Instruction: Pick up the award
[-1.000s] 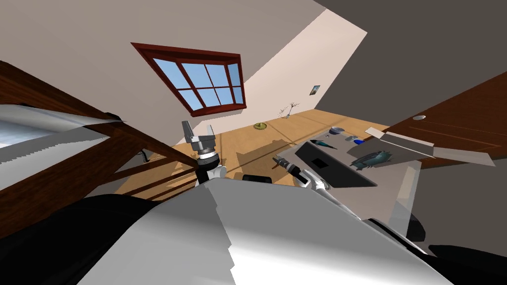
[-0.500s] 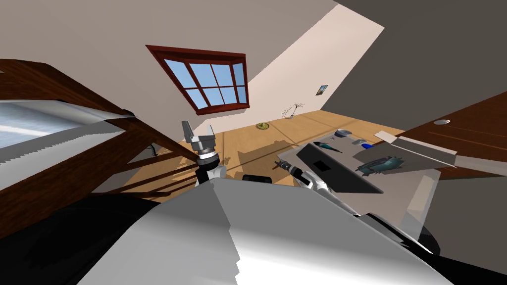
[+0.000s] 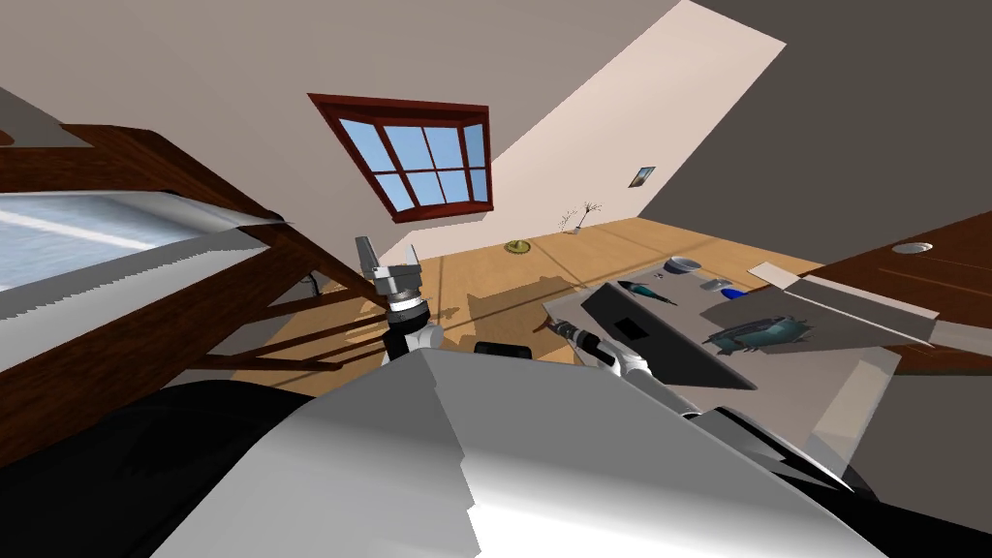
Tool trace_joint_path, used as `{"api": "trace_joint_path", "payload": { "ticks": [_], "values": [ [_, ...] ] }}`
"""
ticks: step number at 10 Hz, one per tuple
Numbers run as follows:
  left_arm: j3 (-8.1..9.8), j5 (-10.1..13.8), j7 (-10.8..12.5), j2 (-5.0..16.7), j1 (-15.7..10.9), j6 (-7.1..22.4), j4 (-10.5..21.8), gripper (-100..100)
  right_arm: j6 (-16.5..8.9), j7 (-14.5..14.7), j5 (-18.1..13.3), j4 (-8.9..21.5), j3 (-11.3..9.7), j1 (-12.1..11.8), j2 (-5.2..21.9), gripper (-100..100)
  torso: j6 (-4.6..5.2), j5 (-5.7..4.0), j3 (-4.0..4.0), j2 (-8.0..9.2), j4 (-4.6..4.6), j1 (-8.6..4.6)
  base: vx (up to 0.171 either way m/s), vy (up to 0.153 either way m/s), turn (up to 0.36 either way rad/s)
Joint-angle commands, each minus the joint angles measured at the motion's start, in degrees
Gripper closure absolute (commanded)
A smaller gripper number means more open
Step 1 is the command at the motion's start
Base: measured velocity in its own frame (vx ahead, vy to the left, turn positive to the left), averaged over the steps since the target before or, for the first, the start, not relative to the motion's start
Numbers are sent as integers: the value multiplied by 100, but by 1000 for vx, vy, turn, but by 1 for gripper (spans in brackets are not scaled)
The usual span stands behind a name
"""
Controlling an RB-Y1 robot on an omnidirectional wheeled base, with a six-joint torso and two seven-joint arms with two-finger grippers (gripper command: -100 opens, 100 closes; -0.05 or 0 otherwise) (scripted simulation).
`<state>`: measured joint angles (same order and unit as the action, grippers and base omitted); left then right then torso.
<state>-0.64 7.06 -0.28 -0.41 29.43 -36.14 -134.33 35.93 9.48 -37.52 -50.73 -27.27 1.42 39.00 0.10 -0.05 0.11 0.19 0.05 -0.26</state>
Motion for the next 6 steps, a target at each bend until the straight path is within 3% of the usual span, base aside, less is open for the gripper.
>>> {"api": "trace_joint_path", "payload": {
  "ticks": [1,3,5,6],
  "values": [
    [0,0,0,0,0,0,0,0,-39,-3,-184,274,-110,12,200,-100,0,0,0,0,0,0,-52,-77,186],
    [0,0,0,1,-1,0,0,0,9,123,-487,806,-257,191,333,-100,0,-4,11,19,4,-27,-98,-147,237],
    [1,0,0,1,0,0,0,0,9,123,-487,981,-257,191,333,-100,4,-6,13,21,5,-28,-49,-88,2],
    [0,0,0,0,1,0,0,0,30,186,-631,1149,-323,271,383,-100,3,-2,3,4,2,-5,-28,-56,122]
  ]
}}
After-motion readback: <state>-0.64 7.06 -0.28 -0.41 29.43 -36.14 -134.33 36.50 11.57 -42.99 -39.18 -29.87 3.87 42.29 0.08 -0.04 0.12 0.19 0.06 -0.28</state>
